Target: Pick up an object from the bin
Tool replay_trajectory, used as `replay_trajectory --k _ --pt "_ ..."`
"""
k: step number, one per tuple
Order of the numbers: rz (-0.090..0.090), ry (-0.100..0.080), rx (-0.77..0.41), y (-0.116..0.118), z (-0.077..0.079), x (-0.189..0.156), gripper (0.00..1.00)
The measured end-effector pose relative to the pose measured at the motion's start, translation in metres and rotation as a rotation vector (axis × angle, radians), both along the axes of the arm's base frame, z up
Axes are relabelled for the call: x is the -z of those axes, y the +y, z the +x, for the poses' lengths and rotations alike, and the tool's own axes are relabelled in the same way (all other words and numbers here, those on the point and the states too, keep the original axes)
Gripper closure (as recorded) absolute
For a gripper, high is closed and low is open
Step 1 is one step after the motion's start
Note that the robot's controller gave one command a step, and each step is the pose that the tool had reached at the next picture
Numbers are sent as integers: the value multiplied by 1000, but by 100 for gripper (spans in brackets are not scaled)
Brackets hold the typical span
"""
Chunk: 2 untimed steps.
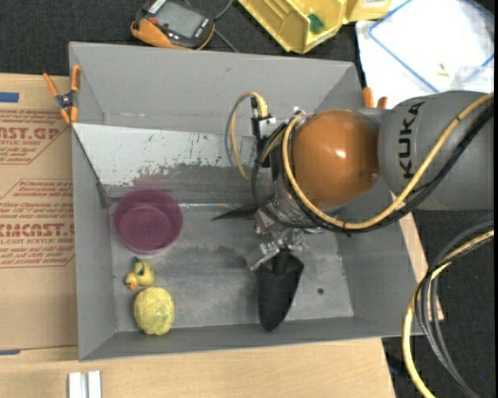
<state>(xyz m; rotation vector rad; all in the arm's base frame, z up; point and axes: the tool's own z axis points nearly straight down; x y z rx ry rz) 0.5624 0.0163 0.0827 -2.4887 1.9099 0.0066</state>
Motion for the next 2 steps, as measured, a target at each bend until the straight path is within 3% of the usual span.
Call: replay_trajectory --k 1,2 --pt "4 -3 -199 9 -33 -38 100" --pt "4 3 64 19 14 -115 100"
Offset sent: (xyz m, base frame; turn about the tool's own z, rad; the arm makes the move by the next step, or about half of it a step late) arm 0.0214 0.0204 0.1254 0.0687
